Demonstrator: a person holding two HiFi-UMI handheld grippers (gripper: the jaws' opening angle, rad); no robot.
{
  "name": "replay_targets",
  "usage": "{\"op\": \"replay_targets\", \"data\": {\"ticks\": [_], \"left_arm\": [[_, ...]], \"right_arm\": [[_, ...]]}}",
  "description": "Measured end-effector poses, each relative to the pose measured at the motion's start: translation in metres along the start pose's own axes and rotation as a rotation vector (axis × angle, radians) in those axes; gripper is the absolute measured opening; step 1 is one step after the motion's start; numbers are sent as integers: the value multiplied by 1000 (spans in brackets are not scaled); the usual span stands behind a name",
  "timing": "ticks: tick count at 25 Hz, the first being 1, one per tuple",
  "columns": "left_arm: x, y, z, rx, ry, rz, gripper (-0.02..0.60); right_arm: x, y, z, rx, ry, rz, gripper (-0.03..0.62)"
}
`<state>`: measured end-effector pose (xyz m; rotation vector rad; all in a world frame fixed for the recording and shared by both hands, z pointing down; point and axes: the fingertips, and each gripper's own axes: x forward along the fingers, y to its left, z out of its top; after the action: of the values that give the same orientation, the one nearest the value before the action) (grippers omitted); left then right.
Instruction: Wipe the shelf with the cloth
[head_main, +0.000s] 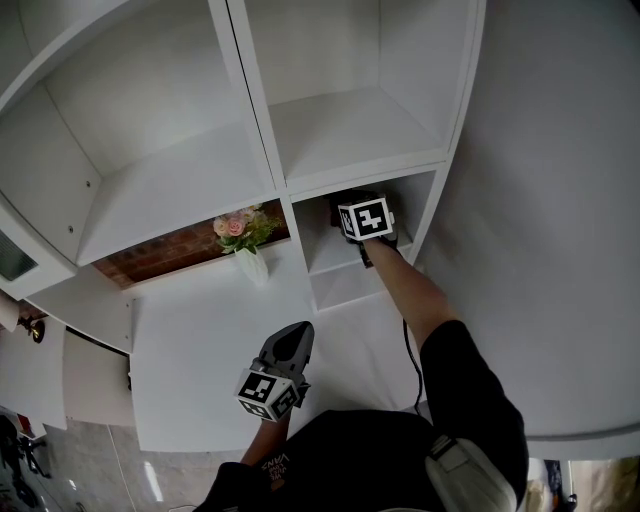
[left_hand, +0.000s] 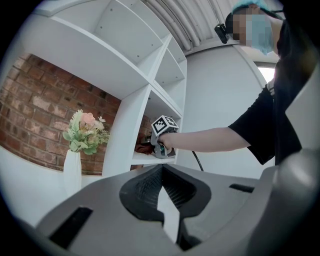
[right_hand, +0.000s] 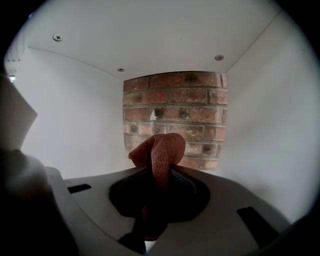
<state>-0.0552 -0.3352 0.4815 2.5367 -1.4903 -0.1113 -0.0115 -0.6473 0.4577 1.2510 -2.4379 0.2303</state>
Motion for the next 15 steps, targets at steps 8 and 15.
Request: {"op": "replay_targets", "data": {"ticks": [8,15], "left_arm": [[1,-7,-1,-9,5,-34,6],[-5,-9,-1,-21,-1,-44,6]], "right_arm": [[-28,-50,-4,19,22,-200,55],[-49,-67,-9,67,4,-316,55]]}}
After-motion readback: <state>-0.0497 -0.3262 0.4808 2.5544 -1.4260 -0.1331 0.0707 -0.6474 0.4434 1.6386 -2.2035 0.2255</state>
